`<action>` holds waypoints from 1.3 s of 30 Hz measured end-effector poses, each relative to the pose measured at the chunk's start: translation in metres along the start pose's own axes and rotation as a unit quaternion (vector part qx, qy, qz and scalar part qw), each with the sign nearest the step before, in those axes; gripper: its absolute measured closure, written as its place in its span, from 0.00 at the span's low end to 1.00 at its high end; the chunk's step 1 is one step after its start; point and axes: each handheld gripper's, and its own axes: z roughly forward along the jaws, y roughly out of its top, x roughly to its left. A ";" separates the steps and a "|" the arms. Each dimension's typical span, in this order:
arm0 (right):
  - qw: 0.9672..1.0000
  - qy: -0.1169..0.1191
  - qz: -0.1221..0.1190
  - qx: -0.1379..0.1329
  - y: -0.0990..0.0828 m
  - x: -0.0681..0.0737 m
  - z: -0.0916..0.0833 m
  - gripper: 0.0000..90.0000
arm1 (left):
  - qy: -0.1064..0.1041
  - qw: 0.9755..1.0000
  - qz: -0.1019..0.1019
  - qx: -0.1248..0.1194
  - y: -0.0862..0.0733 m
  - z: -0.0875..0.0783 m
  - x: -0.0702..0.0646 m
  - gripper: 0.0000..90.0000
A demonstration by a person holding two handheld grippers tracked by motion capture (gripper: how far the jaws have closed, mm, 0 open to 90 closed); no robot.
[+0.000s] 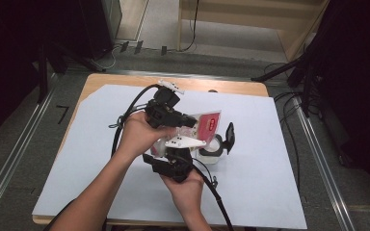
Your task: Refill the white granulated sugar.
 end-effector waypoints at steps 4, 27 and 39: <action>1.000 0.000 0.001 0.000 0.000 0.000 0.000 0.70 | -0.003 1.000 -0.001 -0.003 0.000 0.001 0.000 0.93; 1.000 -0.004 -0.004 0.001 -0.001 0.000 0.000 0.70 | -0.006 1.000 0.003 -0.003 -0.001 0.001 0.000 0.93; 1.000 -0.004 -0.006 0.000 -0.001 0.000 0.000 0.70 | -0.004 1.000 0.003 -0.003 -0.001 0.001 -0.001 0.93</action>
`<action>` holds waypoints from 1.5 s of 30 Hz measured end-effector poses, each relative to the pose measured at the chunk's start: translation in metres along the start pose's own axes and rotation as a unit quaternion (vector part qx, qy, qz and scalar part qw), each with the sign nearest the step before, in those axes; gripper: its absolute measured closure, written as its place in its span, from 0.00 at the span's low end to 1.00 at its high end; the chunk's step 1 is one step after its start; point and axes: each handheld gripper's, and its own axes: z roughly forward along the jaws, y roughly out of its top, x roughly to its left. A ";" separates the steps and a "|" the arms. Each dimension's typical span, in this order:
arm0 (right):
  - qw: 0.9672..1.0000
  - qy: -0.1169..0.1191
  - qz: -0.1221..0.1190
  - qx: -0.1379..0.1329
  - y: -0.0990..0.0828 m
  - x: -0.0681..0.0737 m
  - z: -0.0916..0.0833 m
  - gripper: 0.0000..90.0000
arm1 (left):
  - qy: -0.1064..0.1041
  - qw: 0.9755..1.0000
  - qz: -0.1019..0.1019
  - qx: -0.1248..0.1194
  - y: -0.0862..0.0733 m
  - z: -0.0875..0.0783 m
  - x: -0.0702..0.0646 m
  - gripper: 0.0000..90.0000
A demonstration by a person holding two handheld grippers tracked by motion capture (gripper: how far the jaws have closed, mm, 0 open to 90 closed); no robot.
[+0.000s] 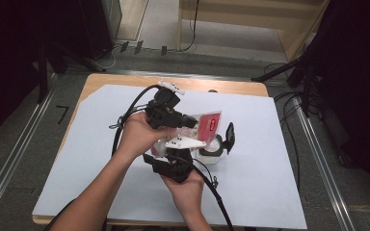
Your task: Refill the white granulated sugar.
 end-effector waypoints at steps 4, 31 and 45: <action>1.000 0.000 -0.001 0.000 0.000 0.000 0.000 0.70 | 0.000 1.000 0.003 0.004 0.000 0.000 0.000 0.93; 1.000 -0.013 -0.015 0.004 0.000 -0.001 -0.001 0.70 | -0.009 1.000 -0.004 -0.004 0.001 0.001 0.002 0.93; 1.000 -0.011 -0.012 0.003 0.001 -0.002 -0.002 0.68 | -0.010 1.000 -0.004 -0.008 0.002 0.003 0.000 0.93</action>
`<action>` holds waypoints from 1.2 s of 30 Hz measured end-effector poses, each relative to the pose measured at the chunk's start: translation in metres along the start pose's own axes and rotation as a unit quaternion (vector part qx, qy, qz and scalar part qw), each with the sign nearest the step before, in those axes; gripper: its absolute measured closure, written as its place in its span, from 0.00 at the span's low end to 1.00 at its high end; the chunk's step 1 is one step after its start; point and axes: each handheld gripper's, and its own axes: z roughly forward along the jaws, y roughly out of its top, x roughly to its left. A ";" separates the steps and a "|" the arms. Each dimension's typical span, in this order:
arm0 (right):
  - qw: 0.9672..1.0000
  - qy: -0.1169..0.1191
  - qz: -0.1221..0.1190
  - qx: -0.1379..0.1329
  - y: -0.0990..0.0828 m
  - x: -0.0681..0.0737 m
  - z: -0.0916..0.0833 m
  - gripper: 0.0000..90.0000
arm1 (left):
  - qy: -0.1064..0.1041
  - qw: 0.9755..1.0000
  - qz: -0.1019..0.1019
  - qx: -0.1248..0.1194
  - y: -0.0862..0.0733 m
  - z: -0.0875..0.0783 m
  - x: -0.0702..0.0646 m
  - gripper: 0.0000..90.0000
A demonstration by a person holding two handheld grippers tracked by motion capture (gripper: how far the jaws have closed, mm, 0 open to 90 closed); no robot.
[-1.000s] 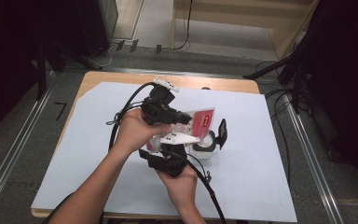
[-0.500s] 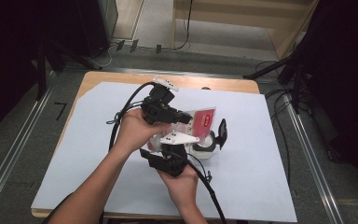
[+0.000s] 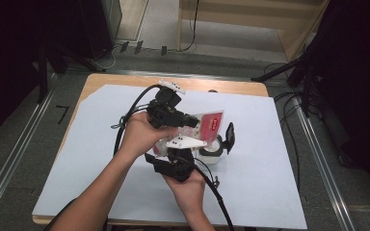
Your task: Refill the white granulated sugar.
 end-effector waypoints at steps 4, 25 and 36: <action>1.000 0.001 0.001 0.001 0.000 0.000 0.000 0.70 | 0.003 1.000 0.000 0.001 0.000 0.000 -0.001 0.93; 1.000 0.006 0.005 0.005 0.001 0.000 -0.001 0.70 | 0.002 1.000 -0.005 -0.003 -0.001 -0.001 0.000 0.93; 1.000 0.009 0.004 0.007 0.002 0.000 -0.001 0.68 | 0.003 1.000 -0.010 -0.004 0.000 0.000 0.001 0.94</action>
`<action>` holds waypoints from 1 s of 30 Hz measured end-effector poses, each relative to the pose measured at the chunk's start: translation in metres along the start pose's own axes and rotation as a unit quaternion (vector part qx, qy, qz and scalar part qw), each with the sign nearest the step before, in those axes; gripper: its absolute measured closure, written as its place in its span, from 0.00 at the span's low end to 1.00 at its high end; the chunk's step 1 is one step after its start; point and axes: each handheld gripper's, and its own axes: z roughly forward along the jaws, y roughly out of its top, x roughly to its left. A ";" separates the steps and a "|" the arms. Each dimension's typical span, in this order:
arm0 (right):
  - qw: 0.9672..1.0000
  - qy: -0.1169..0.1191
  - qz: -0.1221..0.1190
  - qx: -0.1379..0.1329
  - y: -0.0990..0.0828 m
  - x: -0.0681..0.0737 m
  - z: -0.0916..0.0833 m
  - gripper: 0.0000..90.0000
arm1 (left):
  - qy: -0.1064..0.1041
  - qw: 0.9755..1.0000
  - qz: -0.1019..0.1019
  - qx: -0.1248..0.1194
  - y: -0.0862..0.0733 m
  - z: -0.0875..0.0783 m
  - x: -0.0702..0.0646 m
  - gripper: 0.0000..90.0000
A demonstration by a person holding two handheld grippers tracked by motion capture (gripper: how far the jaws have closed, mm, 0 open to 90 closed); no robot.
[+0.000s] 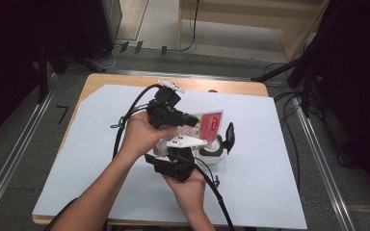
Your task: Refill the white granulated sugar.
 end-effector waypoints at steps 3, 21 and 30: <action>1.000 -0.002 0.001 -0.001 0.000 0.000 0.000 0.70 | 0.003 1.000 0.000 0.002 0.001 -0.001 -0.001 0.93; 1.000 0.004 0.005 -0.002 0.004 0.001 -0.001 0.66 | 0.009 1.000 0.003 -0.012 0.002 -0.003 -0.005 0.92; 1.000 0.001 0.004 0.001 0.003 0.001 -0.001 0.71 | 0.011 1.000 0.003 -0.009 0.001 -0.002 -0.006 0.92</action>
